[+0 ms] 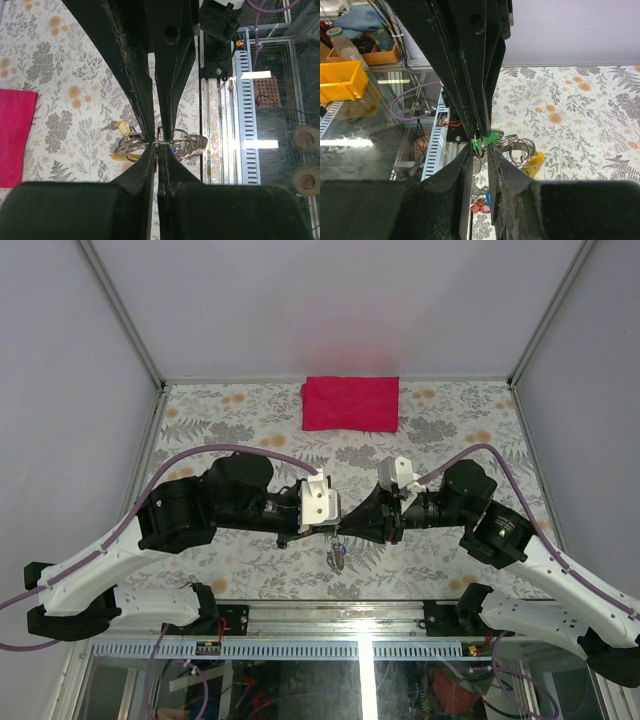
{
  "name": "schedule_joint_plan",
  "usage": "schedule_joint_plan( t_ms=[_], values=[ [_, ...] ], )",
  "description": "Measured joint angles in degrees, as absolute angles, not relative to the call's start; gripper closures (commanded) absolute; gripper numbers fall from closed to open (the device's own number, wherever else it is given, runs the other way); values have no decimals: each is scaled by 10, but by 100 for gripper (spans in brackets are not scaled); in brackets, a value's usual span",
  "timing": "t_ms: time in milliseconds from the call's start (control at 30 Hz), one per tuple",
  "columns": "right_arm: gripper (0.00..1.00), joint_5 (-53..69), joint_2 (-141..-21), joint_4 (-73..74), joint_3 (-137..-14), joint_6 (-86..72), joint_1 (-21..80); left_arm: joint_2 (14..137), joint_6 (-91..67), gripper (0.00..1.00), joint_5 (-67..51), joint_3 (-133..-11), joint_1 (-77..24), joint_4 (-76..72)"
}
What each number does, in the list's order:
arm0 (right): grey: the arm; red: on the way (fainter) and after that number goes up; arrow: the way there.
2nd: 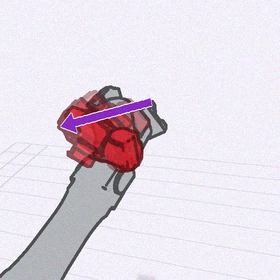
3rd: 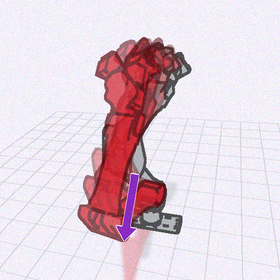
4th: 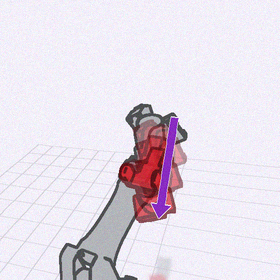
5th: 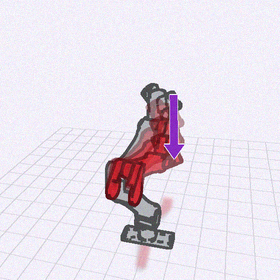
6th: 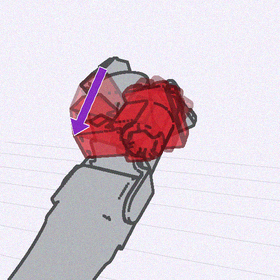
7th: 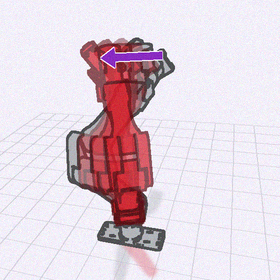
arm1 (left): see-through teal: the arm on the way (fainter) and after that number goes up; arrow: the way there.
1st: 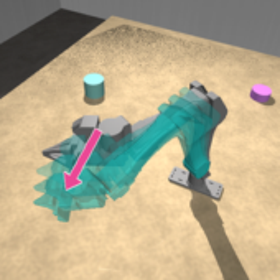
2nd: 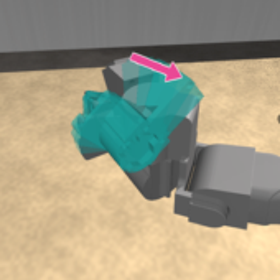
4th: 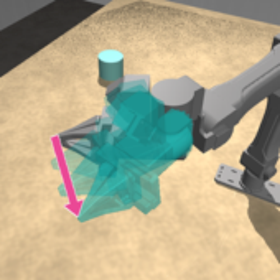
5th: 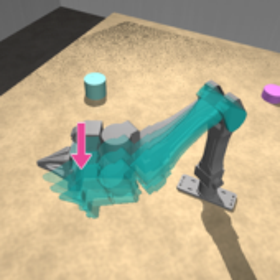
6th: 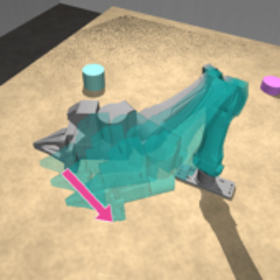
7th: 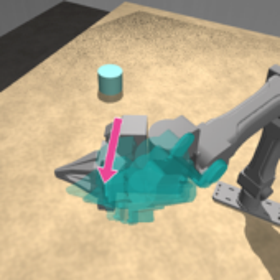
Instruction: Put the keys on the keyring
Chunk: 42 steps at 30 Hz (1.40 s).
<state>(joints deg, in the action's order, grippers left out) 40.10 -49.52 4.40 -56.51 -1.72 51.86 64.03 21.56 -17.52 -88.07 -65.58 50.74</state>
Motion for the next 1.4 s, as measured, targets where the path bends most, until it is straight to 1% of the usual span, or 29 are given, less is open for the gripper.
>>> schedule_joint_plan(
  t_ms=[233, 500, 533, 600, 700, 867, 900, 1000, 1133, 1233, 1400],
  values=[
    [79, 402, -498, 42, -565, -18, 519, 641, 215, 100, -171, -881, -656, 508],
    [79, 402, -498, 31, -564, -26, 519, 642, 215, 100, -171, -881, -656, 508],
    [80, 402, -498, 29, -564, -27, 519, 643, 215, 100, -171, -881, -656, 508],
    [86, 402, -498, 29, -564, -27, 519, 644, 215, 100, -171, -881, -656, 508],
    [100, 403, -498, 29, -563, -28, 518, 645, 215, 100, -170, -881, -656, 509],
    [100, 411, -497, 31, -563, -26, 518, 645, 215, 100, -168, -881, -656, 510],
    [100, 411, -497, 32, -563, -25, 518, 645, 215, 98, -168, -881, -656, 510],
    [100, 411, -496, 34, -563, -20, 518, 644, 213, 84, -168, -881, -656, 509],
    [100, 410, -489, 43, -563, -18, 518, 620, 203, 72, -169, -859, -656, 483],
    [100, 411, -484, 50, -563, -17, 518, 573, 191, 68, -172, -822, -656, 443],
    [100, 416, -474, 50, -563, -17, 518, 515, 170, 68, -182, -768, -657, 371]
  ],
)
